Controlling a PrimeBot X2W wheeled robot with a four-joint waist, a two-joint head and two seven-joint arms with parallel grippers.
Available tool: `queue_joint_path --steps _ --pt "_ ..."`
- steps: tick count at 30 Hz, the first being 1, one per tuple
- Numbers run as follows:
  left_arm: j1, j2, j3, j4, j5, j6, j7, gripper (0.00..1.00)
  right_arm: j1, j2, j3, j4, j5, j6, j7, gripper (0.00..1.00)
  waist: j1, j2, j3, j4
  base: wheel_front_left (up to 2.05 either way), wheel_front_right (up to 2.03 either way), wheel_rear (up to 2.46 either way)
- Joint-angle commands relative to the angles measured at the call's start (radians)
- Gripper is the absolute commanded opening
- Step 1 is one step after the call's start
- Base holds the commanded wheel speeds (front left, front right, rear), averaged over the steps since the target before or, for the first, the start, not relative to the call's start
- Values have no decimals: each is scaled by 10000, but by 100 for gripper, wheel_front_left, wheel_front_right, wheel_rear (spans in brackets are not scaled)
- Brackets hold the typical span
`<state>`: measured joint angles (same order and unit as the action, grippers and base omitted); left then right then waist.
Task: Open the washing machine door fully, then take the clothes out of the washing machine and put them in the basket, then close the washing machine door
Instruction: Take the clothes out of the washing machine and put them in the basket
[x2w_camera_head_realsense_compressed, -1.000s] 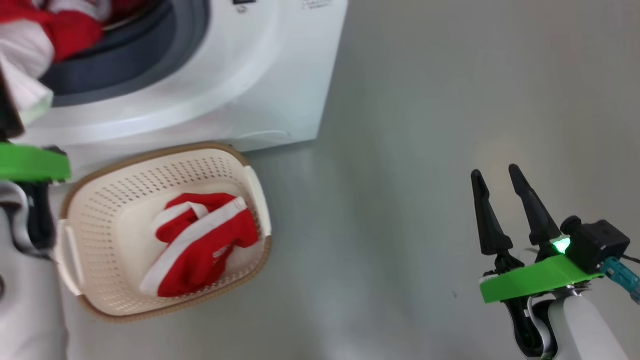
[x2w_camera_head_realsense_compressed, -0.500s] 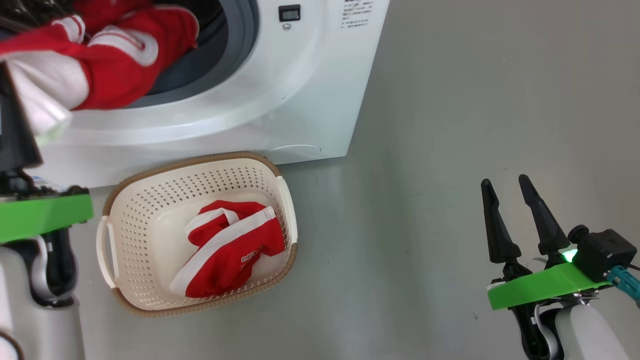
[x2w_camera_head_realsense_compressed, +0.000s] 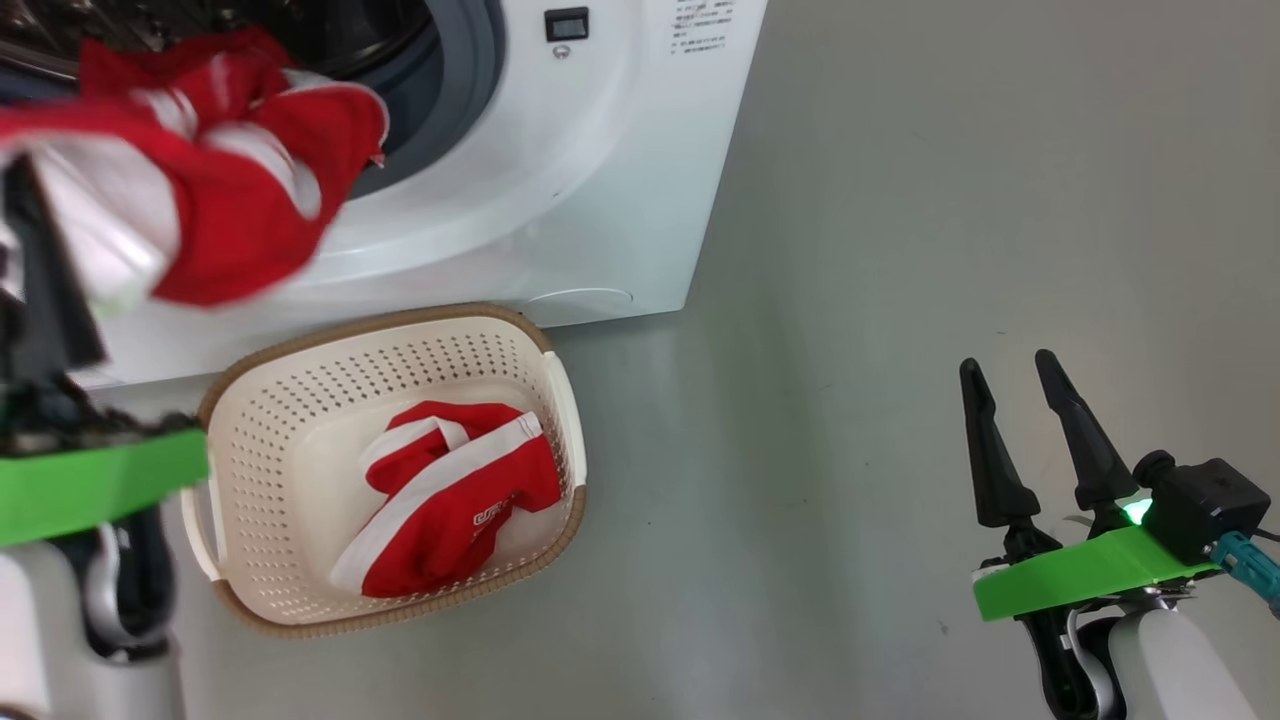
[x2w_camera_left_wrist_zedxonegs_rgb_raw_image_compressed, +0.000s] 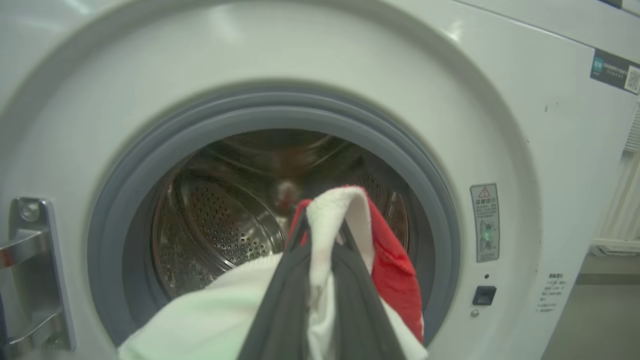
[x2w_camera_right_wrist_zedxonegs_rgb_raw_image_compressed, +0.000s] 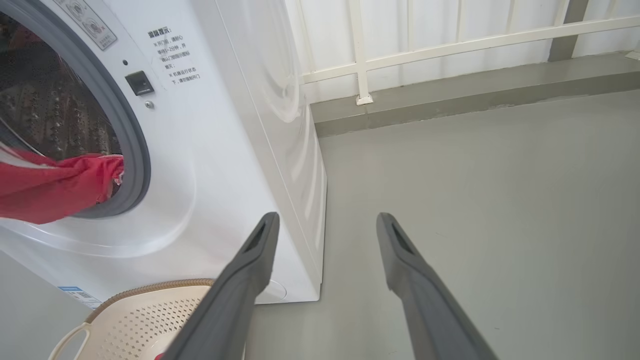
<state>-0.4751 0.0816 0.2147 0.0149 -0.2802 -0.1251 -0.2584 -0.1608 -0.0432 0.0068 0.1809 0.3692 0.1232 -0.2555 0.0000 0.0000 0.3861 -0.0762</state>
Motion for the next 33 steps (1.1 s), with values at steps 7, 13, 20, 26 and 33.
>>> queue_joint_path --steps 7,13,20,26,33 --pt "855 245 -142 1436 18 -55 -34 0 51 -70 300 -274 139 75 -63 100 0 0 279 -126 0 0 0" --pt "906 320 -595 2921 70 -55 -34 0 -65 -70 390 -330 201 75 -63 100 0 0 672 -183 0 0 0" --pt "177 604 -1241 4862 65 -55 -34 0 -317 -70 550 -426 251 75 -63 100 0 0 1416 -238 0 0 0" --pt "-787 866 -1675 6352 64 -55 -34 6 -620 -70 649 -546 269 75 -63 100 0 0 2146 -251 0 0 0" --pt "-1949 1233 -2017 7342 127 -55 -34 14 -978 -70 735 -731 272 75 -63 100 0 0 2957 -312 0 0 0"
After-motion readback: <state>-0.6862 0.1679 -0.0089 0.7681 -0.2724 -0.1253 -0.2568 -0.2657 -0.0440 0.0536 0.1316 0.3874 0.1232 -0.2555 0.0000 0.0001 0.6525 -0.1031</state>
